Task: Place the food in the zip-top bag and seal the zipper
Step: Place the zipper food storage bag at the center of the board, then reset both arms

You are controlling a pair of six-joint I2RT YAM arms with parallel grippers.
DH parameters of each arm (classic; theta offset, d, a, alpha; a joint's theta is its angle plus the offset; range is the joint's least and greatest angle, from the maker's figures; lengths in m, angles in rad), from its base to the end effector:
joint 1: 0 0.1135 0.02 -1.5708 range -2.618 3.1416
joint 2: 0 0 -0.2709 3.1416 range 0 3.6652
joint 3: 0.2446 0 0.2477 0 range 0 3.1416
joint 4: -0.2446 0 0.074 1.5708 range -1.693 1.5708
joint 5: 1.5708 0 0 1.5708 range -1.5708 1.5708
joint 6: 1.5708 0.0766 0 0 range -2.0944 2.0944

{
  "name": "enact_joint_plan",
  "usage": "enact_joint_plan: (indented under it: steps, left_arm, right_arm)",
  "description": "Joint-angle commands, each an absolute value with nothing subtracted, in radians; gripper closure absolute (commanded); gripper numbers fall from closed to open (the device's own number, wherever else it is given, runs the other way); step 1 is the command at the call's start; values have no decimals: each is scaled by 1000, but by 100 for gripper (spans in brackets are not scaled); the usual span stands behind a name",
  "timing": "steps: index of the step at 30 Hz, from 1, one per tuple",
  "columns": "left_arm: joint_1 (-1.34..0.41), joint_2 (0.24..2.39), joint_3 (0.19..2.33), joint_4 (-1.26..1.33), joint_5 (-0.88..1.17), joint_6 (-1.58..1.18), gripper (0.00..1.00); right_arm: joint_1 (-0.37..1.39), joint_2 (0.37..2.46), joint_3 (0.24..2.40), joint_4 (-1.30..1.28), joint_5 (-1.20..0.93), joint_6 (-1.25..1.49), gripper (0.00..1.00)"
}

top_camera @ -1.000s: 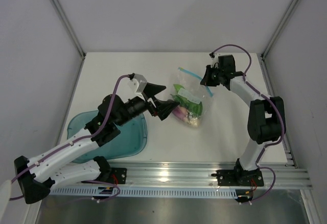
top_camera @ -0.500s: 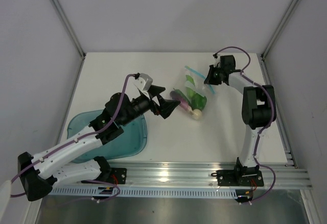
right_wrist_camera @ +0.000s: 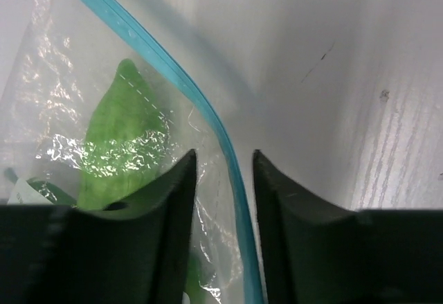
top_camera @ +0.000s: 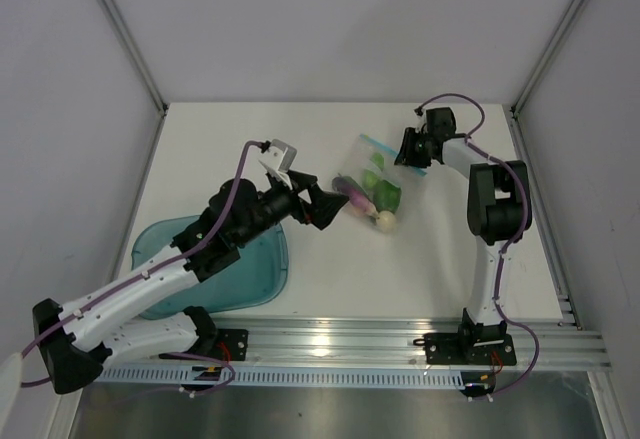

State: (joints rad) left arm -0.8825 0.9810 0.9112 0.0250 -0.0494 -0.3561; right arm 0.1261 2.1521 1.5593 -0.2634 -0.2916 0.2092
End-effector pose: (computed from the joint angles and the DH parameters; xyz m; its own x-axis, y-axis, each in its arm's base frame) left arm 0.1704 -0.2012 0.3750 -0.2847 -0.2020 -0.9371 0.6837 0.6424 -0.3462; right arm 0.4914 0.0845 0.1441 -0.7968 0.0995 -0.5959 -0.1450 0.9260 0.3485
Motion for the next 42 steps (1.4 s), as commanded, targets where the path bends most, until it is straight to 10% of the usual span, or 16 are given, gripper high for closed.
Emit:
enact_joint_plan:
  steps: [1, 17, 18, 42]
  left_arm:
    - [-876, 939, 928, -23, -71, -411, 0]
    - [-876, 821, 871, -123, -123, -497, 1]
    - [-876, 816, 868, -138, -126, -500, 0]
    - [-876, 655, 504, 71, 26, -667, 1]
  right_arm:
    - [135, 2135, 1621, -296, -250, 198, 56]
    - [208, 1758, 1525, -463, -54, 210, 27]
    - [216, 1731, 1493, -471, -45, 212, 1]
    - [643, 849, 741, -588, 239, 630, 1]
